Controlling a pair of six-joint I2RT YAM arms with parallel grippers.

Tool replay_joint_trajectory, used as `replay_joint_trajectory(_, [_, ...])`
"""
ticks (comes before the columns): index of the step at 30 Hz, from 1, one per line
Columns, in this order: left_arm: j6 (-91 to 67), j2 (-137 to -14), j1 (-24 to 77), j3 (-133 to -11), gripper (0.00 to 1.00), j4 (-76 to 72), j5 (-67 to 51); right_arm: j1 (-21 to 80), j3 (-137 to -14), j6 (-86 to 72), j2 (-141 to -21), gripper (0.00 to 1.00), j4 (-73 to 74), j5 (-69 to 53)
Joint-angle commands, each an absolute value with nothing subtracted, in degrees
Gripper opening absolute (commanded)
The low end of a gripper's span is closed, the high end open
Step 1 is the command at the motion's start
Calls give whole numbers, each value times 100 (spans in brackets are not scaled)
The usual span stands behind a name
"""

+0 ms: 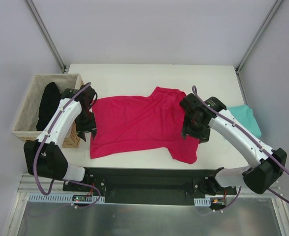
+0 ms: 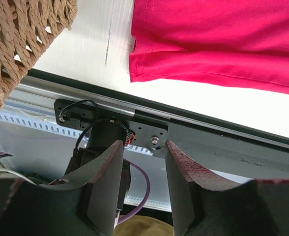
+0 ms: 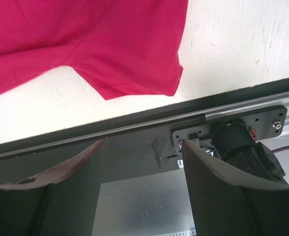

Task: Fold and stack the t-shirts
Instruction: Flatten out the tshirt

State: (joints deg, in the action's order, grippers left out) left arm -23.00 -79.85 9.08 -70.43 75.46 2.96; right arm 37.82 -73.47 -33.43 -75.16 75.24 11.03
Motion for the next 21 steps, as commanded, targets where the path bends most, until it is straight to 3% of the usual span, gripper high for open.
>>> replay_joint_trajectory(1, [-2242, -8102, 984, -7444, 39, 7551, 18, 3806, -8119, -3288, -8083, 66, 7955, 1660])
replay_joint_trajectory(2, [-2241, -8164, 984, -7514, 39, 7489, 35, 3806, -8478, -3113, -8251, 65, 7954, 1731])
replay_joint_trajectory(9, [-1943, -9034, 984, -8908, 39, 7225, 141, 3779, -10280, -1770, -9737, 30, 7595, 2197])
replay_joint_trajectory(12, [-1890, -9517, 984, -9682, 38, 7189, 18, 3613, -10773, -1093, -10228, 24, 7032, 2268])
replay_joint_trajectory(16, [-1942, -10193, 984, -10677, 38, 7400, 79, 3051, -11546, -565, -10994, 24, 6487, 1926])
replay_joint_trajectory(21, [-2188, -10774, 976, -11731, 38, 7664, 35, 2076, -12426, -308, -12022, 30, 6022, 1110])
